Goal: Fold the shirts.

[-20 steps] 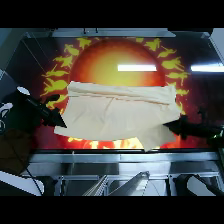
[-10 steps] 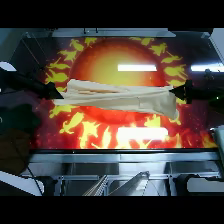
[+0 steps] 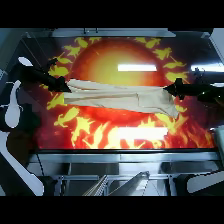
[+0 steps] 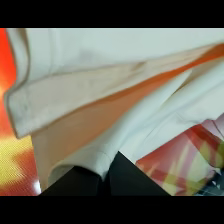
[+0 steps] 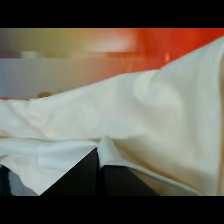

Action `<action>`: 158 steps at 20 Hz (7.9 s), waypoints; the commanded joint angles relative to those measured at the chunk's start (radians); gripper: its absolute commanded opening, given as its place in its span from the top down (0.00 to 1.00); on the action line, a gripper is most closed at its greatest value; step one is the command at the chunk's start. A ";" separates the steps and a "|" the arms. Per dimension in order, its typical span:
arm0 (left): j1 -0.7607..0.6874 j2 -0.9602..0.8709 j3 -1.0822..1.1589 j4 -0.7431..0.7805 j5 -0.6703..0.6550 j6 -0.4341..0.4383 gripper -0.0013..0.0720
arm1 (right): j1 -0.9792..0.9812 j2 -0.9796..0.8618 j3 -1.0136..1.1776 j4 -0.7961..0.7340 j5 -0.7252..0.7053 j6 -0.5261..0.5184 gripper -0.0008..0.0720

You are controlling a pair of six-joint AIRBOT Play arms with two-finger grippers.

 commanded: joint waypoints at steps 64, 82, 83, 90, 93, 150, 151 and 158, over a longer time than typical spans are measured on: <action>-0.441 0.198 0.123 -0.538 0.251 -0.122 0.97 | 0.109 0.085 0.494 -0.069 0.488 0.278 0.95; 0.090 0.835 -0.481 -0.584 0.173 0.101 0.96 | 0.966 -0.123 0.518 -0.057 -0.567 0.259 0.95; 0.103 0.835 -0.497 -0.621 0.159 0.119 0.96 | 0.918 -0.079 0.518 -0.096 -0.493 0.278 0.96; 0.114 0.837 -0.507 -0.658 0.031 0.163 0.96 | 0.612 0.046 0.420 -0.642 0.124 0.692 0.95; 0.084 0.836 -0.507 -0.658 0.027 0.182 0.96 | 0.587 -0.015 0.326 -0.637 0.044 0.753 0.02; -0.158 0.834 -0.507 -0.650 -0.082 0.279 0.96 | -0.928 0.741 0.146 -1.276 0.755 0.739 0.95; -0.158 0.834 -0.507 -0.649 -0.082 0.280 0.96 | -0.928 0.755 0.089 -1.365 0.744 0.766 0.95; -0.157 0.834 -0.507 -0.649 -0.093 0.283 0.96 | -0.929 0.754 -0.084 -1.580 0.700 0.796 0.06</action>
